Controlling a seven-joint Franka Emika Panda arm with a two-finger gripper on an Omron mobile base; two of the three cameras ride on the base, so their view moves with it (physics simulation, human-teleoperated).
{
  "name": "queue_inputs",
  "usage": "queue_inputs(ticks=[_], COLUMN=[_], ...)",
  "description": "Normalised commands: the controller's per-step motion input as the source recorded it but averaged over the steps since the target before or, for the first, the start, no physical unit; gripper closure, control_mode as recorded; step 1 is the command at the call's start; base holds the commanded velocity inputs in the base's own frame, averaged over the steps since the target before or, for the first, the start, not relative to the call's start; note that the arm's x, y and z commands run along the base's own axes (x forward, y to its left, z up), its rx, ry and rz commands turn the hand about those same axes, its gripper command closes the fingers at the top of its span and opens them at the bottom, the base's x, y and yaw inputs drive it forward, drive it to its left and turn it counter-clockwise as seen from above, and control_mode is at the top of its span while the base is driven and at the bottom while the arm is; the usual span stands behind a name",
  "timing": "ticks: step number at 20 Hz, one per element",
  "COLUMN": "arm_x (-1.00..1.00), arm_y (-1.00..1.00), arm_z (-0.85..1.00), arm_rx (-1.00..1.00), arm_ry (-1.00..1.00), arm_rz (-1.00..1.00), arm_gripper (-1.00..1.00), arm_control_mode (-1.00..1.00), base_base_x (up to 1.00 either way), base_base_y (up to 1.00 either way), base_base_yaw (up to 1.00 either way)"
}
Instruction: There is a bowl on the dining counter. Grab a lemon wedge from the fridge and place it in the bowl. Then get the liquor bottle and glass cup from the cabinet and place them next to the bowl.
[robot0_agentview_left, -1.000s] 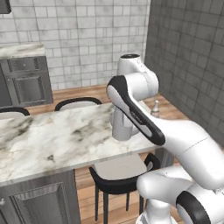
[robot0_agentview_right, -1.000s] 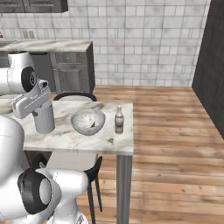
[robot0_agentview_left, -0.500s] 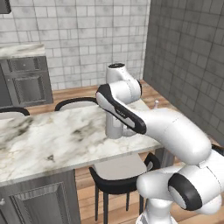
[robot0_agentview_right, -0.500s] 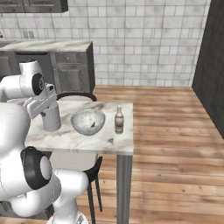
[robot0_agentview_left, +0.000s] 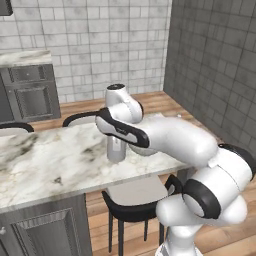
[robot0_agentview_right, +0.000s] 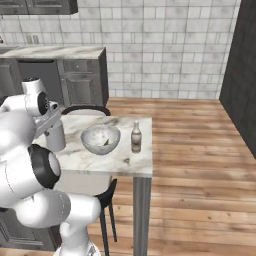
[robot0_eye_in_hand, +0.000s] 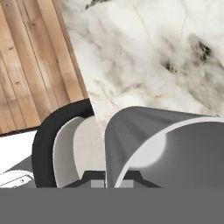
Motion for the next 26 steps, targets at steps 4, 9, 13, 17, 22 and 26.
queue_inputs(ticks=[4, 9, 13, 17, 22, 26], arm_x=[0.66, 0.64, 0.59, 0.53, 0.51, 0.39], arm_y=[0.14, 0.07, 0.01, 0.00, 0.00, 0.00], arm_z=[-0.52, -0.62, -0.46, -0.23, -0.07, -0.07], arm_rx=[-0.01, -0.03, -0.03, -0.03, -0.03, -0.03], arm_ry=[0.00, 0.00, 0.00, 0.00, 0.00, 0.00], arm_rz=[0.00, 0.00, 0.00, 0.00, 0.00, 0.00], arm_gripper=[1.00, 1.00, 1.00, 1.00, 1.00, 1.00], arm_control_mode=[-1.00, -1.00, -1.00, -1.00, -1.00, -1.00], base_base_x=[0.00, 0.00, 0.00, 0.00, 0.00, 0.00], base_base_y=[0.00, 0.00, 0.00, 0.00, 0.00, 0.00], base_base_yaw=[0.00, 0.00, 0.00, 0.00, 0.00, 0.00])
